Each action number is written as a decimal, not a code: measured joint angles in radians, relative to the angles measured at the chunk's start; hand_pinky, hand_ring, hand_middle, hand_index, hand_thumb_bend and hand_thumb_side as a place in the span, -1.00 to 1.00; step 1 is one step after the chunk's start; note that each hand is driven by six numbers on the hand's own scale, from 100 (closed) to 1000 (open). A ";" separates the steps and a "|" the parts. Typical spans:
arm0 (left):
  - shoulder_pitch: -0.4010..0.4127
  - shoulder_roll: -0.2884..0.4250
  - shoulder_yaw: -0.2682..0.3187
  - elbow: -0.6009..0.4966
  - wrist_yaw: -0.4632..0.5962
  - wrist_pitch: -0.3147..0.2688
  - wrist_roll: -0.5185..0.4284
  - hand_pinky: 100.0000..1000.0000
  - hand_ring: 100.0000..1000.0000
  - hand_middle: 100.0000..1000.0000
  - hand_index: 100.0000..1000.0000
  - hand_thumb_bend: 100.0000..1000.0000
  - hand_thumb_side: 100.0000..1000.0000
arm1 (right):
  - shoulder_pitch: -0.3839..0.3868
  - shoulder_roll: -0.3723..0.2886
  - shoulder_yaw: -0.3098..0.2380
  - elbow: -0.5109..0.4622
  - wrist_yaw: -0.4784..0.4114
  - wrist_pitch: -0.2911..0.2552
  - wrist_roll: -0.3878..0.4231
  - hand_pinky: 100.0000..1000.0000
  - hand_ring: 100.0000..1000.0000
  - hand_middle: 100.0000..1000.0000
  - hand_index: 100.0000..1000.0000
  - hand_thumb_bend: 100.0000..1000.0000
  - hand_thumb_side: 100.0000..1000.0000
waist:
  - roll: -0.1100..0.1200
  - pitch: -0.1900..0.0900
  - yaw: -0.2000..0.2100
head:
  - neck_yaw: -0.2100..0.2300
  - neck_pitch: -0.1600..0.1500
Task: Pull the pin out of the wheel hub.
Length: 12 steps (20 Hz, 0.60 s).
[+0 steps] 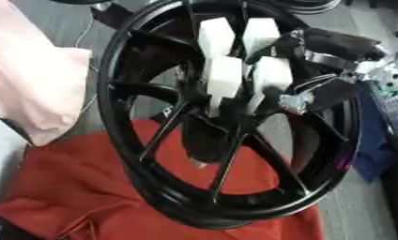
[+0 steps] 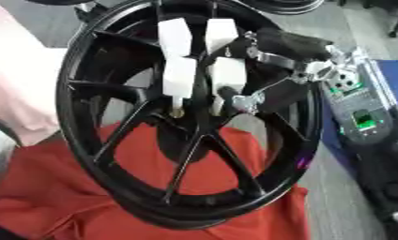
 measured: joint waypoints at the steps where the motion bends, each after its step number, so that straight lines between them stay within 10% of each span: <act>1: 0.000 0.000 0.000 0.000 0.000 0.000 0.000 0.38 0.08 -0.02 0.47 -0.62 0.24 | 0.001 0.000 0.000 0.000 -0.012 0.006 0.006 0.16 -0.23 -0.20 0.48 -1.00 0.25 | 0.000 0.000 0.000 | 0.000 0.000; 12: -0.001 0.000 -0.001 0.000 0.000 -0.001 -0.002 0.38 0.09 -0.02 0.47 -0.63 0.25 | 0.002 -0.001 -0.007 -0.016 -0.083 0.053 0.053 0.04 -0.35 -0.30 0.31 -1.00 -0.42 | 0.000 0.000 0.000 | 0.000 0.000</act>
